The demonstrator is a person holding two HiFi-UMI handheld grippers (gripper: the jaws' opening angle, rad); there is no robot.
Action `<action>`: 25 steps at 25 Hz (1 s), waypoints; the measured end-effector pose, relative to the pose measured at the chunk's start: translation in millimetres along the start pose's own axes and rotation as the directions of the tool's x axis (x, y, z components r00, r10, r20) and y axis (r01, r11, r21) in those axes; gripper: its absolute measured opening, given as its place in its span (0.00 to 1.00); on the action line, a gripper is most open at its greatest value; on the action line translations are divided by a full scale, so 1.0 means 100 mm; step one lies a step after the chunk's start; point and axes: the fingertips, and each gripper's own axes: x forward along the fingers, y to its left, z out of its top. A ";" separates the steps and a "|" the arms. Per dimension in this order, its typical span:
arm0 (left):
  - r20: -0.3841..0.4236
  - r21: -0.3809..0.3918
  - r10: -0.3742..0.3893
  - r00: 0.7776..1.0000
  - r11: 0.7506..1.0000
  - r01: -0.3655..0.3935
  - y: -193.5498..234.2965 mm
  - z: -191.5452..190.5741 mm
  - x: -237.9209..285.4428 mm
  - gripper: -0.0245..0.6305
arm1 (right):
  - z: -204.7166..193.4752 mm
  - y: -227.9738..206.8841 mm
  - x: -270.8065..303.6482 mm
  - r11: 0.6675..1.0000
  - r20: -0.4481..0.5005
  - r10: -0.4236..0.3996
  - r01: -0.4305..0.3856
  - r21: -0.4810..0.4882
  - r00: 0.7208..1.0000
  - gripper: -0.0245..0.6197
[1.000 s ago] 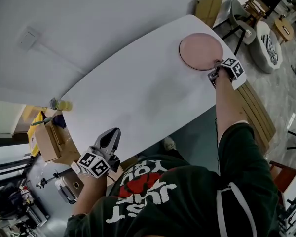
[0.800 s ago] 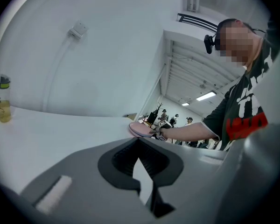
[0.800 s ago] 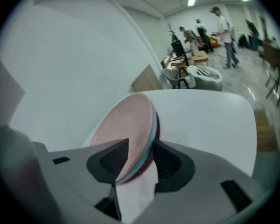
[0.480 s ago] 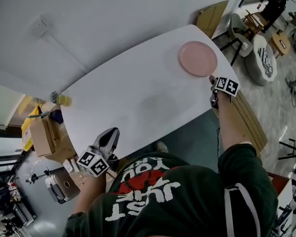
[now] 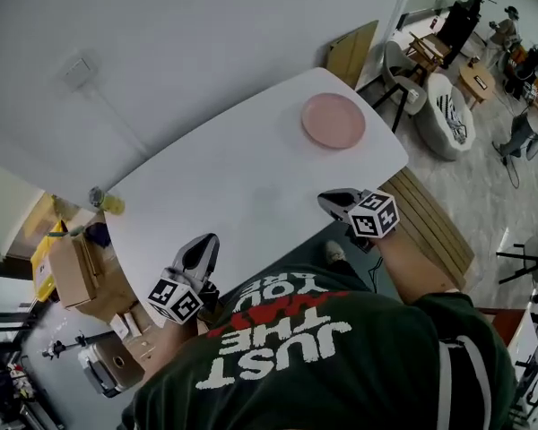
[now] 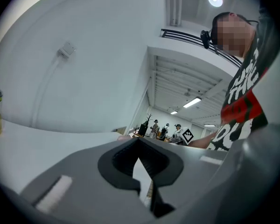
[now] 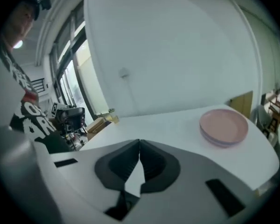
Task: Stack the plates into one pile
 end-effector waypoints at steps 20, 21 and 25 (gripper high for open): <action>0.134 -0.073 0.326 0.936 0.945 -0.319 -1.60 0.03 3.94 0.05 | 1.11 -3.41 -1.95 0.945 0.141 0.317 -0.301 -0.126 0.938 0.05; 0.136 -0.053 0.325 0.936 0.946 -0.320 -1.63 0.06 3.97 0.05 | 1.11 -3.44 -1.92 0.947 0.144 0.317 -0.304 -0.105 0.937 0.05; 0.161 -0.006 0.321 0.933 0.946 -0.325 -1.66 0.18 3.94 0.05 | 1.20 -3.34 -1.77 0.948 0.157 0.318 -0.307 -0.088 0.935 0.05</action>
